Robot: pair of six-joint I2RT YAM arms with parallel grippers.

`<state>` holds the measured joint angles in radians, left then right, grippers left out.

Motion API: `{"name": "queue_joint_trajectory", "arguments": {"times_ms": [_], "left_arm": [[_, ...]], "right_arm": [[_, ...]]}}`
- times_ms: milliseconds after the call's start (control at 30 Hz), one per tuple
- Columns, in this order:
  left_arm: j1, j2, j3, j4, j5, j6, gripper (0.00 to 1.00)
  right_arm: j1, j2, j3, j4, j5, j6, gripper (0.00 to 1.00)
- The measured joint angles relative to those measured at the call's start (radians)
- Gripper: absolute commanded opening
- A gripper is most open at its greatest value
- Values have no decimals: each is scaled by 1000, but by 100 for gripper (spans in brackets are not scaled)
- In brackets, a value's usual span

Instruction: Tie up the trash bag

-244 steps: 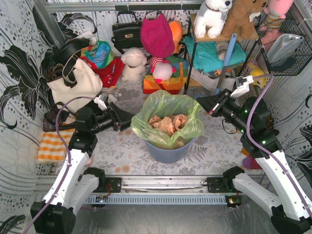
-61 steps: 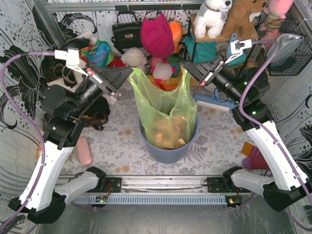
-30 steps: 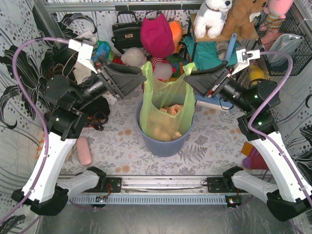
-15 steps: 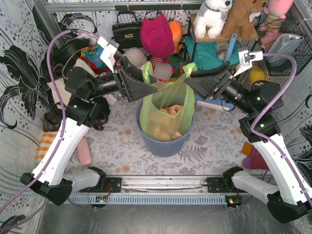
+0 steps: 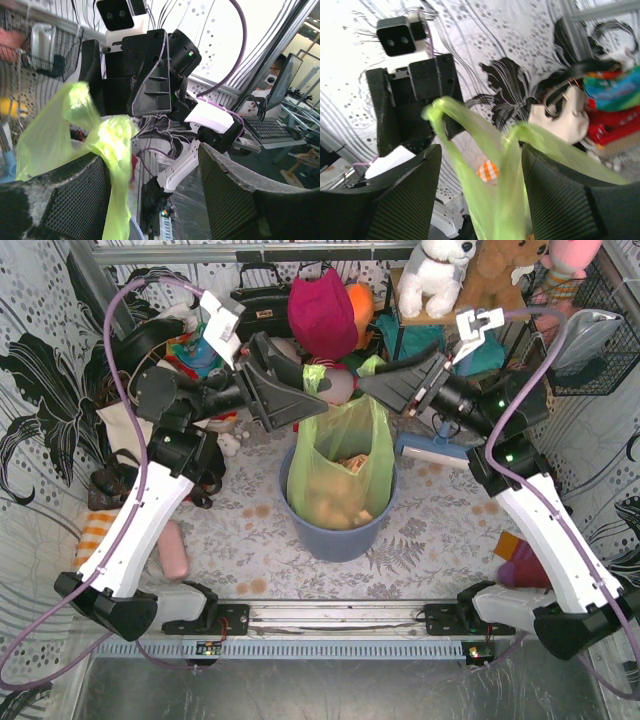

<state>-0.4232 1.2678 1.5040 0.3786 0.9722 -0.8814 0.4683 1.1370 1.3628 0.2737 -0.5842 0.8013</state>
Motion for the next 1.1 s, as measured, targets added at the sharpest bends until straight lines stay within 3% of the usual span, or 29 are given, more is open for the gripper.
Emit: {"name": "queue_joint_trajectory", "arguments": {"times_ms": [200, 333, 633, 767, 933, 1100], "left_arm": [[3, 3, 169, -87, -48, 58, 72], [5, -98, 179, -148, -126, 134, 72], [5, -296, -45, -153, -268, 190, 72], [5, -262, -92, -156, -302, 190, 72], [5, -192, -72, -184, -319, 192, 72], [5, -121, 82, -227, -322, 206, 73]], "right_arm": [[0, 120, 209, 152, -95, 114, 61], [0, 105, 260, 208, -105, 130, 59], [0, -72, 2, 193, -6, 72, 59], [0, -60, -96, 169, 32, 69, 59], [0, 3, -94, 150, 33, 71, 57], [0, 112, 125, 153, -8, 93, 55]]}}
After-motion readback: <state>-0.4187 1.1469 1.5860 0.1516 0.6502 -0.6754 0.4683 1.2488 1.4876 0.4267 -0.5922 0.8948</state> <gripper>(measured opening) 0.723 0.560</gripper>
